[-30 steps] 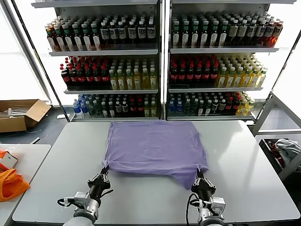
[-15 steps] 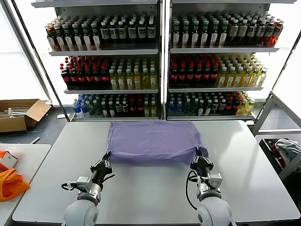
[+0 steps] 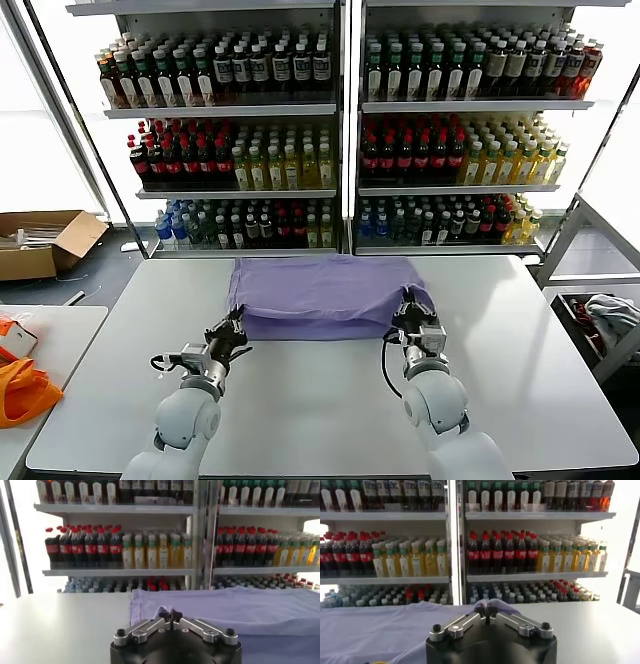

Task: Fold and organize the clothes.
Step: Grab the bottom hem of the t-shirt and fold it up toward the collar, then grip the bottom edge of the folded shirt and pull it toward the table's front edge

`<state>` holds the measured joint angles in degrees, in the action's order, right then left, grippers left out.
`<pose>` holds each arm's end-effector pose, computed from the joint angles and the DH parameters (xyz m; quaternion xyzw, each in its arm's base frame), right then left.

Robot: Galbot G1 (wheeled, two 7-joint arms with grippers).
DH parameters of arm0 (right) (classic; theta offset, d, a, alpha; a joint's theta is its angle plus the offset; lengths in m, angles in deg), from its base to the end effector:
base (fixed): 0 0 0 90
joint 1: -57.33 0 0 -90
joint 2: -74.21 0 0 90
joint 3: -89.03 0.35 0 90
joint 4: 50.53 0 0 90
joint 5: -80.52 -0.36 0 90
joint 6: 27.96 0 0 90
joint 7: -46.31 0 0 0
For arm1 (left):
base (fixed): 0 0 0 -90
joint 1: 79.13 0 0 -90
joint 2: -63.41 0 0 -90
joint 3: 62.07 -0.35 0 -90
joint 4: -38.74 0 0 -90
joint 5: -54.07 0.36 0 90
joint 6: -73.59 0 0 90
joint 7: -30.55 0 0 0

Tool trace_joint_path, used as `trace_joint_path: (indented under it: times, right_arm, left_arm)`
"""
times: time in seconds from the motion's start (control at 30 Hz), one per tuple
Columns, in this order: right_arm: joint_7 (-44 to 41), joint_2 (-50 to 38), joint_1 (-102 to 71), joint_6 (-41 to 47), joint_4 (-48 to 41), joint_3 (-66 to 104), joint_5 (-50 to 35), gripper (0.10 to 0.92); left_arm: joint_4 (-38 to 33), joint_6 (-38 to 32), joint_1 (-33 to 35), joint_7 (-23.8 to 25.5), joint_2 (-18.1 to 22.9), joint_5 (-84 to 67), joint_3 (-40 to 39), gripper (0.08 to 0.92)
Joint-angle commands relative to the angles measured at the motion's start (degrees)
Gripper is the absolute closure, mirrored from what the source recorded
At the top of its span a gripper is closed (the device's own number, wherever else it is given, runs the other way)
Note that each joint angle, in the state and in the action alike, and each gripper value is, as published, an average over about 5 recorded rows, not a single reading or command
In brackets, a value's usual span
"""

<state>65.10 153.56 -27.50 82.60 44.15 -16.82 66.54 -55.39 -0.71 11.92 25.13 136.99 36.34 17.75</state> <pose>0.3738 0.0371 -0.3008 -0.0149 -0.9924 0.0184 0.1210 0.3473 0.0307 -0.3352 -0.0497 -0.9894 -0.0042 0.1367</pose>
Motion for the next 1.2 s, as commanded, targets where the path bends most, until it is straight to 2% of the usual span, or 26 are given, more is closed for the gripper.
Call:
trace_joint_path:
  times: [0.03, 0.3, 0.4, 0.67, 1.1, 1.2]
  right_arm:
    - [-0.4, 0.8, 3.6, 0.7, -6.1, -0.4, 0.3, 0.909]
    - [0.8, 3.3, 5.5, -2.1, -8.2, 0.2, -0.4, 0.909]
    - [1.4, 4.2, 5.8, -2.8, -7.9, 0.2, -1.4, 0.868]
    - [4.0, 5.0, 5.9, -4.1, -5.0, 0.1, -5.4, 0.636]
    - [6.4, 1.0, -2.4, 3.1, 4.4, 2.8, -5.2, 0.263]
    - [6.4, -1.0, -4.9, 5.1, 6.9, 3.4, -5.3, 0.212]
  left_arm:
    - [4.7, 0.5, -3.8, 0.1, -1.6, -0.6, -2.1, 0.916]
    - [4.5, 0.0, -4.5, -0.5, -1.6, -0.5, -1.9, 0.913]
    - [3.0, 0.0, -3.8, -0.8, -1.6, -0.4, -1.5, 0.873]
    - [-0.3, 1.2, -1.0, -1.7, -2.0, 0.7, -0.1, 0.648]
    - [-5.5, 3.7, 4.0, -1.7, -1.5, 1.9, 0.8, 0.275]
    - [-5.5, 4.1, 4.2, -2.0, -1.4, 2.1, 1.1, 0.207]
